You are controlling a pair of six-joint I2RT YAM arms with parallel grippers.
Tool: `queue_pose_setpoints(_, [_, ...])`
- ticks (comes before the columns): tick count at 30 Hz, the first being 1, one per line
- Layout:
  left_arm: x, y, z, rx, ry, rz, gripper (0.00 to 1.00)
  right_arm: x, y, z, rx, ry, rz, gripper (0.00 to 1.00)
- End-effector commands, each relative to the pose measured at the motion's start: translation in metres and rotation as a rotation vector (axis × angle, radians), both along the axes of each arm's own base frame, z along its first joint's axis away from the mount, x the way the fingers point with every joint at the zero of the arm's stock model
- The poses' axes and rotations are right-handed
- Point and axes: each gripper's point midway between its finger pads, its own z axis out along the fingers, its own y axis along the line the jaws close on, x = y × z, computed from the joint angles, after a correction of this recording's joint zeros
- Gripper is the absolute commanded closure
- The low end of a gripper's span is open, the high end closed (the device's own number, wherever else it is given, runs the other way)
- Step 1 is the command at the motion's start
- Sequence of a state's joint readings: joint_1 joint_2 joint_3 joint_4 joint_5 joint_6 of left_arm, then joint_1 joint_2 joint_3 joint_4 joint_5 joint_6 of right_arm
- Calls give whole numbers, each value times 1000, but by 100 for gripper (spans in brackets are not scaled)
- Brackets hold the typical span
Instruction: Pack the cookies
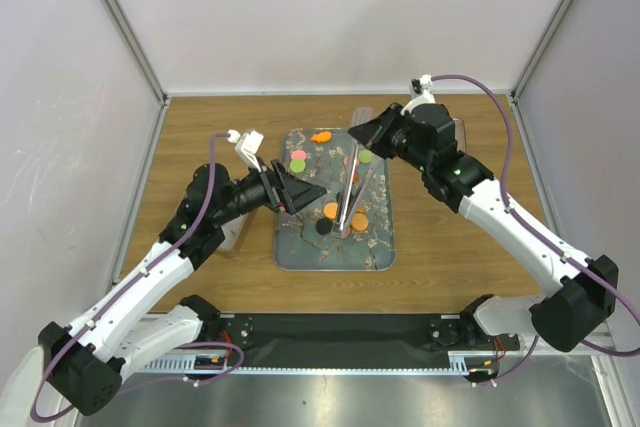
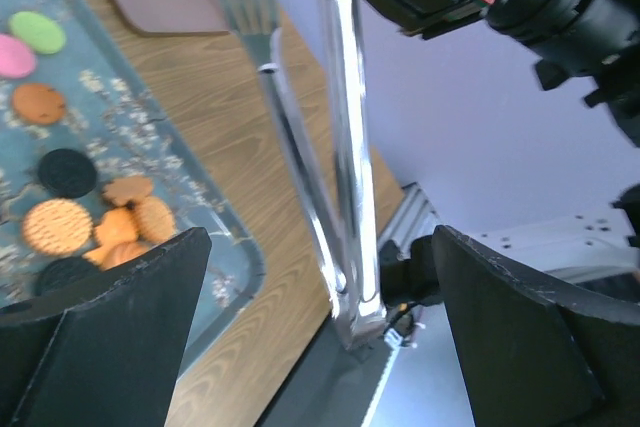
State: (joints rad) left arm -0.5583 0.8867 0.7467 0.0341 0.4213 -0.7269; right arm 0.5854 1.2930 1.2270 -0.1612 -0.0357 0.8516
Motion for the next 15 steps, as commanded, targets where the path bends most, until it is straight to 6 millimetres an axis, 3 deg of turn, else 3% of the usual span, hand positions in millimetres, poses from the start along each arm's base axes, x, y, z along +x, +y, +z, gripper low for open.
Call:
queue_pose_setpoints(1, [-6,-9,44,-117,-59,-86,0,-5,22,63,157,-129,71,100])
queue_pose_setpoints(7, [-3,-17,45,-155,-9,-155,0,-18,41,94,252,-203,152,100])
queue_pose_setpoints(15, [-7,-20,53,-219,37,-223,0,-32,51,109,290,-264,206,100])
